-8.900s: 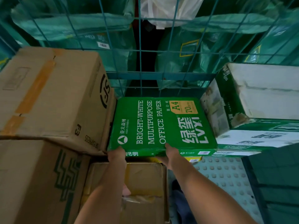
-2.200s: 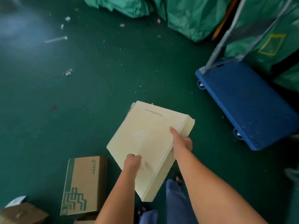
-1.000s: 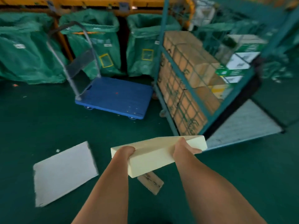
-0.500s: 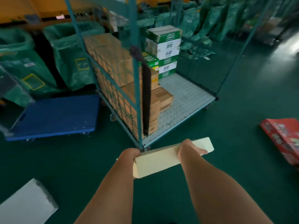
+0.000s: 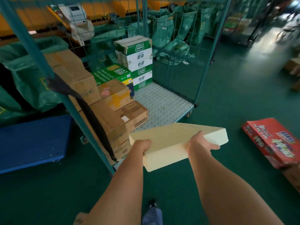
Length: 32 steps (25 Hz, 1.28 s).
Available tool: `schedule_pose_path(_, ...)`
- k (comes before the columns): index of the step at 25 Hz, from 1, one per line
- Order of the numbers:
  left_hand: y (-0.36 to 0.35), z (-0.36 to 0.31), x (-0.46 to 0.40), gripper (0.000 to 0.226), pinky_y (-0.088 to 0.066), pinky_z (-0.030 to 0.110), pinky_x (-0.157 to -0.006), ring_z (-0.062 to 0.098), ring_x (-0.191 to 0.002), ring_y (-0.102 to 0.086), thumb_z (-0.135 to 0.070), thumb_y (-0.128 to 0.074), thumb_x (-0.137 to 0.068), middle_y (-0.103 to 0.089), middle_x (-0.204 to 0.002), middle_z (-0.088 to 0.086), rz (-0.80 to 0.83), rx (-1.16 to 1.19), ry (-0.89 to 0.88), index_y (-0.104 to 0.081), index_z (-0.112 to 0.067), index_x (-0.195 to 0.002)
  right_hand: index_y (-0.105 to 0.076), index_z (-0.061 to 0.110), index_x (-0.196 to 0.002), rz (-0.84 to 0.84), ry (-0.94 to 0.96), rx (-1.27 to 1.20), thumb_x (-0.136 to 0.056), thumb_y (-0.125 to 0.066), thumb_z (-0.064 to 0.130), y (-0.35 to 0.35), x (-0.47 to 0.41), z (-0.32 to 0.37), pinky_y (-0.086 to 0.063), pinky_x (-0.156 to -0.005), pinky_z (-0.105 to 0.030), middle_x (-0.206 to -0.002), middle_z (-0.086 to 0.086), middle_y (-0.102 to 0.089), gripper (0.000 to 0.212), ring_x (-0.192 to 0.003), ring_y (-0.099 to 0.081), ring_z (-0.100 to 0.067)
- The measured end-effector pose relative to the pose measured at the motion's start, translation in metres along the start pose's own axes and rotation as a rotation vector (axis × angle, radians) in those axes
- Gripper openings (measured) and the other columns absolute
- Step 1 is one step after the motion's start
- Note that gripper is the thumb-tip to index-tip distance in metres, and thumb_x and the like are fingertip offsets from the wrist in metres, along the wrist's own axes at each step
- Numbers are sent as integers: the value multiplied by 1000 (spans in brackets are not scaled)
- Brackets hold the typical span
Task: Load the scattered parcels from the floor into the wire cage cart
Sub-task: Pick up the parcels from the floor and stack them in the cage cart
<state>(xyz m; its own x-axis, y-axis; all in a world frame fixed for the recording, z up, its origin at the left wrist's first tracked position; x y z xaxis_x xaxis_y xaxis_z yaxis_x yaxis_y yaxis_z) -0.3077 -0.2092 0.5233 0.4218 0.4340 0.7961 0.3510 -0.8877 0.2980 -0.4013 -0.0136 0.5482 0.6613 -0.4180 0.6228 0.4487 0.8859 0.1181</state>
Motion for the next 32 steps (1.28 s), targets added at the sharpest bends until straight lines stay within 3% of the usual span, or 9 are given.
schedule_pose_path(3, -1, -58, -51, 60, -53, 47, -90, 34, -97, -64, -48, -56, -77, -64, -111, 14, -79, 84, -104, -53, -9, -121, -14, 21, -149, -81, -116, -97, -86, -60, 38, -55, -34, 40, -37, -99, -45, -141, -11, -39, 80, -117, -45, -33)
schedule_pose_path(11, 39, -207, -109, 73, -46, 40, -97, 30, -116, -54, -48, -65, -84, -53, -131, 7, -307, 326, -234, -33, -12, -140, -25, 24, -139, 163, -174, -132, -84, -65, 38, -212, -86, 130, -39, -77, -39, -116, -5, -48, 69, -83, -48, -26)
schedule_pose_path(14, 52, -256, -139, 72, -42, 35, -92, 31, -121, -52, -45, -65, -86, -52, -135, 7, -408, 398, -246, -33, -13, -142, -19, 24, -144, 320, -171, -62, -81, -71, 37, -277, -105, 159, -43, -82, -39, -124, -3, -50, 83, -93, -48, -29)
schedule_pose_path(17, 61, -306, -166, 71, -44, 37, -95, 31, -118, -54, -45, -67, -85, -54, -133, 8, -498, 510, -195, -36, -13, -141, -9, 21, -149, 481, -151, 55, -79, -75, 33, -352, -135, 183, -43, -99, -45, -132, -12, -47, 97, -110, -49, -33)
schedule_pose_path(21, 59, -365, -190, 64, -46, 41, -94, 34, -116, -54, -41, -66, -88, -55, -130, 10, -652, 734, -113, -37, -13, -137, -8, 21, -150, 768, -121, 202, -48, -92, 47, -452, -144, 210, -38, -107, -51, -142, -12, -43, 135, -125, -46, -34)
schedule_pose_path(22, 59, -380, -196, 64, -48, 43, -94, 35, -115, -54, -41, -65, -88, -54, -129, 11, -678, 804, -89, -34, -14, -138, -4, 20, -151, 808, -85, 289, -48, -91, 48, -478, -144, 214, -34, -110, -51, -147, -14, -38, 138, -130, -43, -35)
schedule_pose_path(26, 69, -421, -226, 69, -53, 46, -84, 34, -96, -58, -42, -63, -89, -53, -126, 15, -739, 1027, -14, -25, -19, -142, 7, 22, -152, 934, -11, 421, -66, -84, 32, -547, -136, 214, -39, -107, -48, -148, -12, -36, 125, -128, -45, -33)
schedule_pose_path(28, 85, -436, -250, 68, -53, 44, -75, 29, -85, -55, -39, -65, -89, -51, -118, 13, -725, 1168, -15, -25, -21, -140, -6, 14, -151, 993, 67, 507, -76, -80, 19, -589, -136, 212, -41, -103, -41, -142, -14, -41, 105, -122, -49, -32)
schedule_pose_path(32, 121, -453, -306, 65, -56, 57, -73, 39, -108, -54, -33, -75, -81, -49, -122, 14, -481, 1455, 71, -37, -19, -132, -38, 7, -127, 1117, 246, 600, -77, -76, 9, -672, -135, 237, -44, -89, -38, -122, -17, -56, 63, -101, -55, -26)
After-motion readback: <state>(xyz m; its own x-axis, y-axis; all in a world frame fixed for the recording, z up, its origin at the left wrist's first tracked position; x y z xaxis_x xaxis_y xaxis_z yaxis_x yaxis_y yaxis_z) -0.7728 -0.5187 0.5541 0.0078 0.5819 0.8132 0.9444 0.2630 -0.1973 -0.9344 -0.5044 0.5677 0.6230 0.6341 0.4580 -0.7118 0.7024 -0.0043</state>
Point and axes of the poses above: each hand's wrist, its own x-axis away from the middle knuckle, its own y-axis out of the back of the hand, z = x × y, the point moved 3 cm from there along -x, towards the middle knuckle
